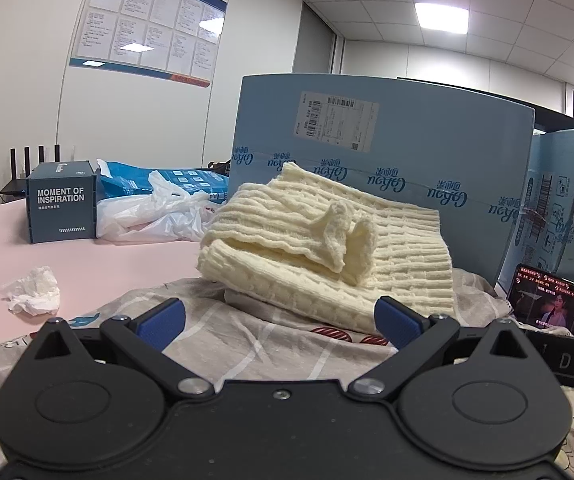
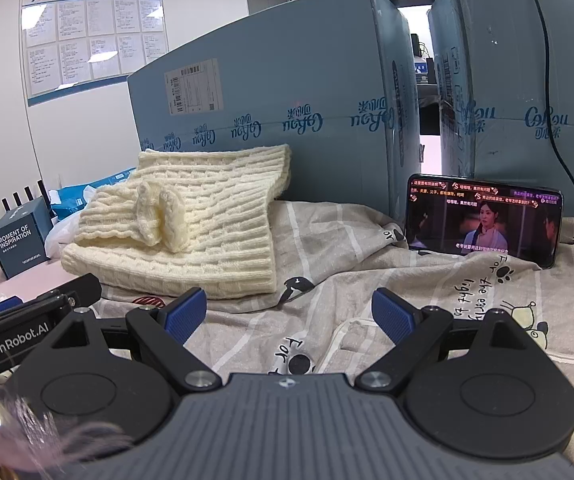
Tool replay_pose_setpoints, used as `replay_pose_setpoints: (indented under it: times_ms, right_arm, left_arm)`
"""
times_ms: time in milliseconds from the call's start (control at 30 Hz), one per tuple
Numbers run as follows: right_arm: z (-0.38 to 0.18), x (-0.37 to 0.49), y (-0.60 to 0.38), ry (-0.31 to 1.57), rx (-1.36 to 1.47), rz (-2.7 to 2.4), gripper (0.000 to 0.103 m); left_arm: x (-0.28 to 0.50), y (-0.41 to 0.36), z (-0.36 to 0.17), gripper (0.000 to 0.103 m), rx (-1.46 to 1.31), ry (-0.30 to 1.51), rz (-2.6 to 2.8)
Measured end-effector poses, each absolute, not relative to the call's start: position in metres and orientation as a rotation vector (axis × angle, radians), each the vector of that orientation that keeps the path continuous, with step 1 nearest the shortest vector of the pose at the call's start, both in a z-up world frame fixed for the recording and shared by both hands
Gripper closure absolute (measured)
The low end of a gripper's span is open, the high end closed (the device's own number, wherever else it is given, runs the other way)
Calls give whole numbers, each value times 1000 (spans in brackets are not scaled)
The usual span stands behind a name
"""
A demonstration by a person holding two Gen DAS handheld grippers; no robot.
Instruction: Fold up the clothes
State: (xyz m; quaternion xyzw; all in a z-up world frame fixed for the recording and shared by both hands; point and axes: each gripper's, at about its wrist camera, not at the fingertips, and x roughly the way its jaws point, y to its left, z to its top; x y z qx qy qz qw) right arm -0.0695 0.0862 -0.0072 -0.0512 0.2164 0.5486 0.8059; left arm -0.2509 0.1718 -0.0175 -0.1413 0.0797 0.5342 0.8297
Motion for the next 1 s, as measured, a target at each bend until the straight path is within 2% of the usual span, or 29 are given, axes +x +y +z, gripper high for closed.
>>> replay_pose_setpoints:
  times_ms: [1000]
  right_arm:
    - [-7,-69,85,462,-106,1175,14]
  left_arm:
    - [-250,172,-18,0,-297,173,1124]
